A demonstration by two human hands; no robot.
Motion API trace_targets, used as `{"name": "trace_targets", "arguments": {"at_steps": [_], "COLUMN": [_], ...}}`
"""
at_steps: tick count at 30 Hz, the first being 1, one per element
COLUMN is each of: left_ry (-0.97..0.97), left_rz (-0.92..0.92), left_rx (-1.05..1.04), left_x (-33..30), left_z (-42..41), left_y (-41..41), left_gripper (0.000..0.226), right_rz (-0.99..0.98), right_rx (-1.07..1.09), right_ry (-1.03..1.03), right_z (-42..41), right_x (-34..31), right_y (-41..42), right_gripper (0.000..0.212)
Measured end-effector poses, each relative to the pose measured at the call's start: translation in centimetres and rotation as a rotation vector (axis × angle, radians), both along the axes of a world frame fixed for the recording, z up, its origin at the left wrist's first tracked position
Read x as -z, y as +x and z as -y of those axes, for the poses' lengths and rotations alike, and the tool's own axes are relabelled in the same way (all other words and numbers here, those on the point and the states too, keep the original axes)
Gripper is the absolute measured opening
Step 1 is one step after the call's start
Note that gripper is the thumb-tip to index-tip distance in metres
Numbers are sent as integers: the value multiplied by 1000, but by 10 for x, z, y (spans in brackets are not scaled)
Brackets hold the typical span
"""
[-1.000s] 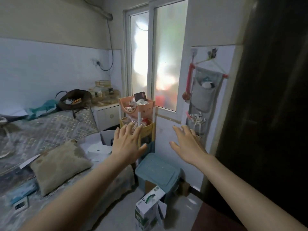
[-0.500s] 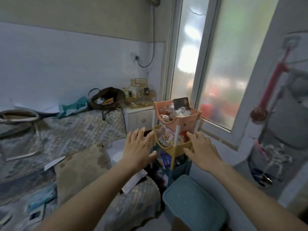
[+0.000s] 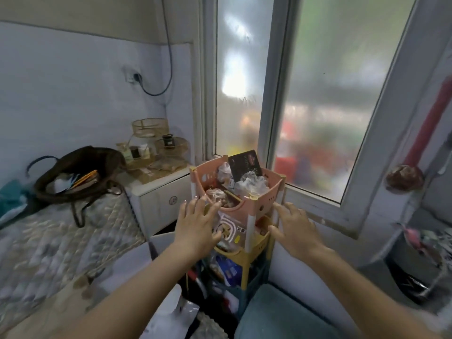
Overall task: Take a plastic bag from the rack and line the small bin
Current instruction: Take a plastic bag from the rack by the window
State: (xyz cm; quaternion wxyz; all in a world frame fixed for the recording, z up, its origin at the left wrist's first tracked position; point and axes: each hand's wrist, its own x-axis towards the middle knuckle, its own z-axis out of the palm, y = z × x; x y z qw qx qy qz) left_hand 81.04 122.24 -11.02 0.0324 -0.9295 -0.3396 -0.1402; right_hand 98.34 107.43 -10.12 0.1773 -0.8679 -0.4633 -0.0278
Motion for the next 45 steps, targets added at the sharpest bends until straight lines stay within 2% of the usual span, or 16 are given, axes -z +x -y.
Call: {"name": "trace_targets", "arguments": {"at_steps": [11, 14, 18, 21, 24, 26, 30, 37, 39, 42, 45], "left_ry": [-144, -316, -612, -702, -748, -770, -817, -781, -781, -693, -550], "left_rz": [21, 106, 201, 310, 426, 498, 574, 695, 686, 560, 473], "left_rx": [67, 9, -73, -126, -134, -120, 12, 285, 362, 500, 677], "left_x": [33, 48, 72, 85, 91, 93, 82, 21, 0, -28, -58], "left_z": [-176, -203, -224, -235, -244, -252, -264, -262, -256, -244, -220], "left_y": [185, 239, 281, 288, 288, 284, 278, 260, 248, 229, 213], "left_gripper": [75, 87, 108, 94, 65, 52, 38, 24, 35, 71, 85], "right_rz": [6, 21, 107, 158, 151, 61, -134, -99, -87, -72, -100], "right_rx": [-54, -106, -292, -402, -466, -487, -471, -266, -204, -109, -48], "right_ry": [-47, -74, -144, -218, -173, -88, 27, 308, 390, 498, 536], "right_z": [-197, -241, -288, -310, -318, -318, -307, -271, -257, -233, -203], "right_x": [42, 46, 56, 63, 66, 65, 50, 8, -10, -38, -61], "right_y": [179, 225, 266, 281, 289, 292, 291, 254, 232, 192, 150], "right_gripper": [62, 63, 60, 55, 25, 12, 12, 7, 8, 7, 5]}}
